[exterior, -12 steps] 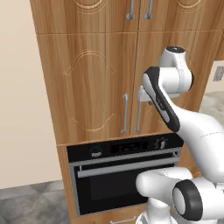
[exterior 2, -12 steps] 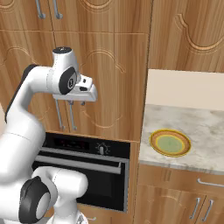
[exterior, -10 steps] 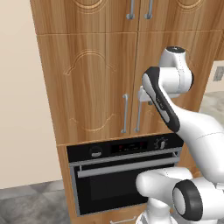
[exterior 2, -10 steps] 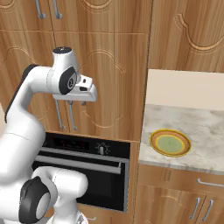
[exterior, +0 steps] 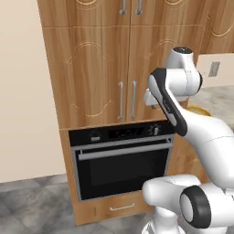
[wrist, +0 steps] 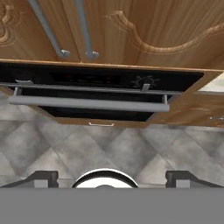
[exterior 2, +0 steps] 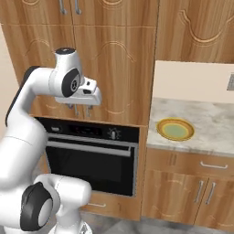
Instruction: Take the baked cake out of the oven and place it on the plate for cooling. Then close the oven door.
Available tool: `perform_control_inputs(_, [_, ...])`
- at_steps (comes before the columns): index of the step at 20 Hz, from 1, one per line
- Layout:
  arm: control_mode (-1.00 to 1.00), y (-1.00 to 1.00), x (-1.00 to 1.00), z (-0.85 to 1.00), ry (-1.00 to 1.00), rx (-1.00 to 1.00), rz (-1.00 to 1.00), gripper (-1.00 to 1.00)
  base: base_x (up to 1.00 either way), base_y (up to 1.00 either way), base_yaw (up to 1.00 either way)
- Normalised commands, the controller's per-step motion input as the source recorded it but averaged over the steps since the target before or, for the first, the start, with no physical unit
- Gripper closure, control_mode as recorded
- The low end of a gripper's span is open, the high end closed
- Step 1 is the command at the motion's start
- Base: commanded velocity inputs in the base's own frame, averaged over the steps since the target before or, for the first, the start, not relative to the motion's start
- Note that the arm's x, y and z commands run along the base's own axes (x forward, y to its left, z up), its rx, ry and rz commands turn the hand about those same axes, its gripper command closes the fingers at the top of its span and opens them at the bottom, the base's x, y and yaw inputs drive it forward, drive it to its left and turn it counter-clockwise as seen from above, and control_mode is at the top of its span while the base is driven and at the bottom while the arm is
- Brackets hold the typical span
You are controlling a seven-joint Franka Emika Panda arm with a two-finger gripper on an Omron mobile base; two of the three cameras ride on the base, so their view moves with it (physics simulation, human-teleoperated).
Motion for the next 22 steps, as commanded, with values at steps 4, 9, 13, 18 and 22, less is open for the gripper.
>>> perform_control_inputs(4, [1.0, 0.0, 0.0, 0.0, 0.0, 0.0, 0.0, -1.0, -0.37, -0.4, 0.09])
perform_control_inputs(9, [1.0, 0.0, 0.0, 0.0, 0.0, 0.0, 0.0, -1.0, 0.0, -0.74, 0.42])
perform_control_inputs(13, [1.0, 0.0, 0.0, 0.0, 0.0, 0.0, 0.0, -1.0, 0.01, -0.8, 0.58])
perform_control_inputs(18, [1.0, 0.0, 0.0, 0.0, 0.0, 0.0, 0.0, -1.0, 0.0, -0.83, 0.59])
perform_control_inputs(22, [1.0, 0.0, 0.0, 0.0, 0.0, 0.0, 0.0, -1.0, 0.0, -0.85, 0.59])
